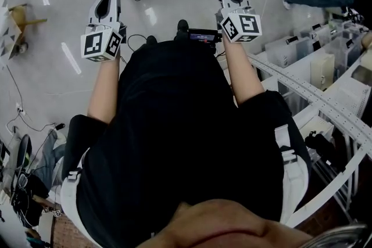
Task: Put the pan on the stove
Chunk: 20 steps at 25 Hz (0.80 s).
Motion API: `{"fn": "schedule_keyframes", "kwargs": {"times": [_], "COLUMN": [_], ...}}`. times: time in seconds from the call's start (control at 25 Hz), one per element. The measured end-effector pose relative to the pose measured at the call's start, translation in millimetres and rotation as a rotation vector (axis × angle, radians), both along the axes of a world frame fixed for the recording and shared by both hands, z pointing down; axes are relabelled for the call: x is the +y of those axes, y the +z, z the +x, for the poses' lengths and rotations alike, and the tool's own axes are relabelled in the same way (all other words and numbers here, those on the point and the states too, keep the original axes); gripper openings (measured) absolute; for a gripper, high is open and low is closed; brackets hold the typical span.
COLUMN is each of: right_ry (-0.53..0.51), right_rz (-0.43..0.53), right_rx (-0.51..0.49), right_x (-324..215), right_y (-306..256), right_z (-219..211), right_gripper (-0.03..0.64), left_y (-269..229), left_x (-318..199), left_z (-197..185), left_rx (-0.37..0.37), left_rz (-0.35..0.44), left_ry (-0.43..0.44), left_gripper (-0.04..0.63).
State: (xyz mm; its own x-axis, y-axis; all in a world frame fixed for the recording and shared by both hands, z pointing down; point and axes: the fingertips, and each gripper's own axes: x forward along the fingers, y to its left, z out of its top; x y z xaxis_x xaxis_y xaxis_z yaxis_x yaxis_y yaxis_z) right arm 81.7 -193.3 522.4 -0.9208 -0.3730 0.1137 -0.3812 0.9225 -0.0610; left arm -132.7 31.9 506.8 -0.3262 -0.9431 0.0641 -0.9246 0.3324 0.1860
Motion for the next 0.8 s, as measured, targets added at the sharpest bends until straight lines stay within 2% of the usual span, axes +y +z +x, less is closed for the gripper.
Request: {"fn": "schedule_keyframes", "kwargs": {"times": [0.28,0.56,0.8], "right_ry": [-0.003,-0.041,-0.041], "right_rz": [-0.022,-0.036,-0.042], "right_rx": [0.032,0.035,0.028], "right_x": [39.3,49.8,36.4], "right_y": [15.9,23.1,26.0], "right_z": [-1.6,-4.7,7.4], "right_gripper": [0.025,0.025,0.025], "left_y": [34.9,31.9,17.9], "left_x": [18.5,15.9,-8.7], "left_z": [6.8,13.7,28.1], "left_rx": [0.05,0.079,0.043], "left_rz": [-0.04,-0.036,-0.041], "left_ry": [0.07,0.086,0.113], "left_gripper": [0.017,0.018,0.018]}}
